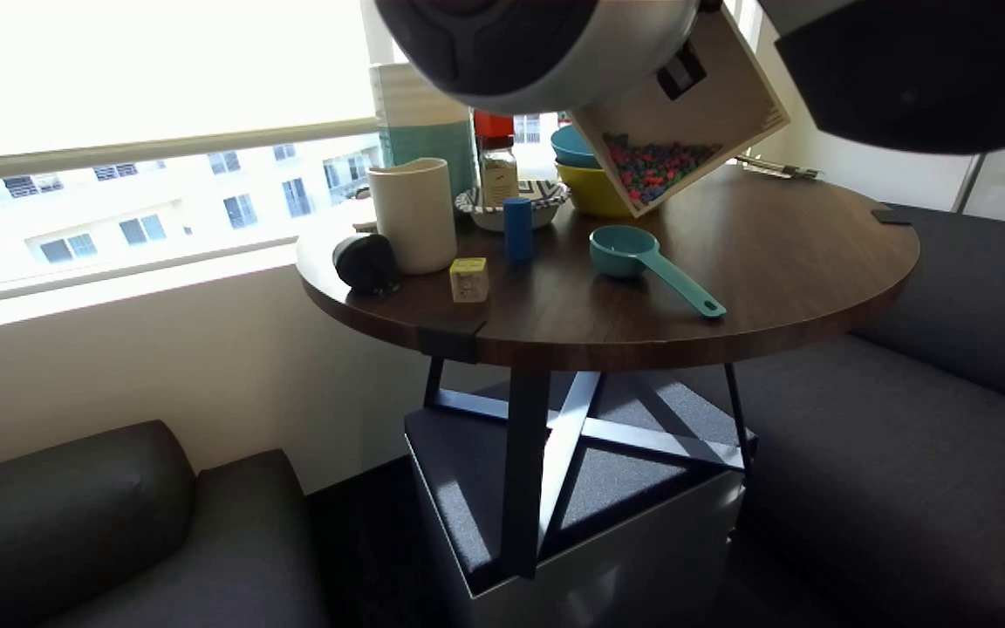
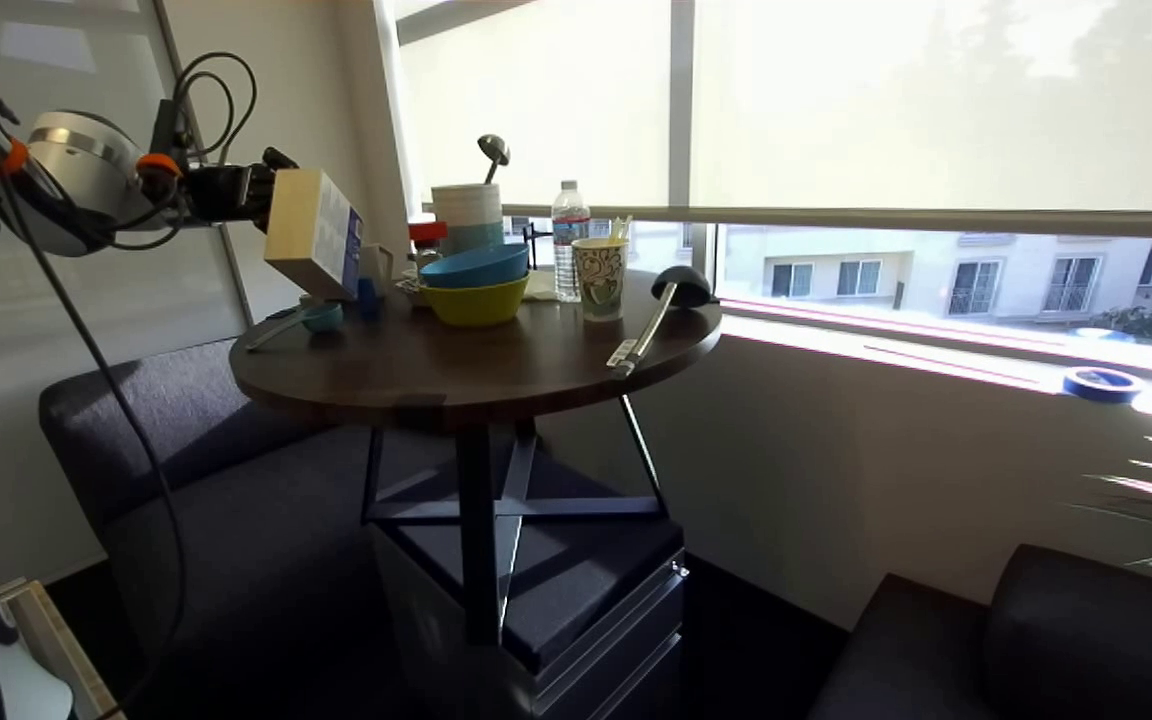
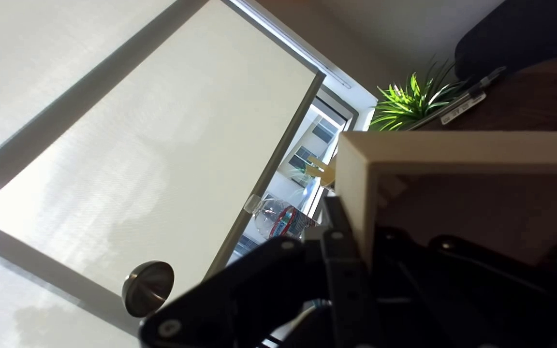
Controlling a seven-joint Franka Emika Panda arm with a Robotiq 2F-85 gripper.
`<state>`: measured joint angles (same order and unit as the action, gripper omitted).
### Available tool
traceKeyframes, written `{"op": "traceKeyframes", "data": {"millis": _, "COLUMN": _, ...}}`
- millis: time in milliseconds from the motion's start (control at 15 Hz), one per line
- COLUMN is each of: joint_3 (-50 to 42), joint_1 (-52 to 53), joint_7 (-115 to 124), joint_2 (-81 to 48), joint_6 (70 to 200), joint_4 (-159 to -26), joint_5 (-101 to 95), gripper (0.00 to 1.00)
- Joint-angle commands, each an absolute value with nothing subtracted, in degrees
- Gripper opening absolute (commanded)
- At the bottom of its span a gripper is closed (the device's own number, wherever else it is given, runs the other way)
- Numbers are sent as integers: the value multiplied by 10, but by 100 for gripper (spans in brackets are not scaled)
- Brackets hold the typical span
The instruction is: Pick up the square wooden box and pour some of the substance into the blue measuring spoon on the table, put the square wooden box on the table
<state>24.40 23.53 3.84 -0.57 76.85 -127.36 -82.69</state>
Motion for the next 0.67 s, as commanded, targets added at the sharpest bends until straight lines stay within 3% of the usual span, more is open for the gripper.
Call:
{"op": "traceKeyframes", "data": {"millis": 0, "joint_3": 243, "joint_1": 237, "joint_7": 28, "joint_2": 9, "joint_6": 771, "joint_4": -1281, "joint_5": -835, "gripper": 2}}
{"op": "traceKeyframes", "data": {"millis": 600, "joint_3": 243, "joint_1": 237, "joint_7": 33, "joint_2": 15, "joint_6": 792, "joint_4": -1280, "joint_5": -820, "gripper": 2}}
